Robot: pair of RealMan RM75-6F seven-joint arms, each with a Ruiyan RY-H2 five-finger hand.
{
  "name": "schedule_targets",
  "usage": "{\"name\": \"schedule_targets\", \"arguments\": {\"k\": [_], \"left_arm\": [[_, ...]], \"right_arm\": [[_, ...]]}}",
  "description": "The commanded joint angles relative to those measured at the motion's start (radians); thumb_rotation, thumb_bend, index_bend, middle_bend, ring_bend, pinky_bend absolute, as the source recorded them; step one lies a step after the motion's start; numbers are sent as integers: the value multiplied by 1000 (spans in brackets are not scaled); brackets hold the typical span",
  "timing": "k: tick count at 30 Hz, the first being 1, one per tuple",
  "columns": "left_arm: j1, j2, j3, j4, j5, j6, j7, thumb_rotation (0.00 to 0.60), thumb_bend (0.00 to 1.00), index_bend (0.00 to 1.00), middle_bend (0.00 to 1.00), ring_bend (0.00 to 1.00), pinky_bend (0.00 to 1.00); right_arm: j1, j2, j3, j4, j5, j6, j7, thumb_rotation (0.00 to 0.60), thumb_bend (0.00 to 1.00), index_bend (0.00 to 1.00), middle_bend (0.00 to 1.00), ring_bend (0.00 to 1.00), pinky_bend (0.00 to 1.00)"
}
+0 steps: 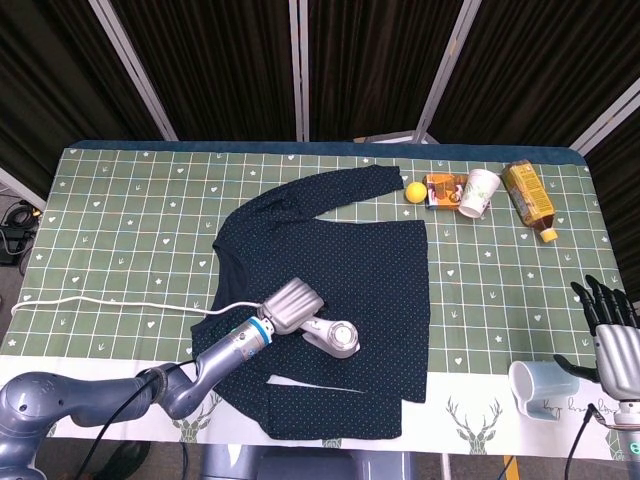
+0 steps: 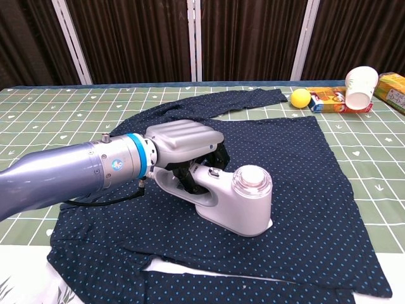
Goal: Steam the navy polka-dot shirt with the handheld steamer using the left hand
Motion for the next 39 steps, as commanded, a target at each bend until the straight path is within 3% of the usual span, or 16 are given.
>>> {"name": "schedule_targets", "arguments": {"k": [1, 24, 39], "left_arm": [[2, 1, 3, 2, 0, 1, 3, 600, 728, 976, 877, 847, 1000], [31, 77, 40, 17, 24, 16, 1, 600, 728, 976, 877, 847, 1000], [84, 128, 71, 44, 44, 44, -67, 600, 728, 976, 877, 847, 1000]], "right_arm": [[0, 0, 0, 0, -1, 0, 0, 600, 0, 0, 0, 0, 0], [-2, 1, 0, -4, -1, 5, -4, 600, 0, 0, 0, 0, 0], [0, -2, -2, -5, -4, 2, -13, 600, 0, 0, 0, 0, 0]]}}
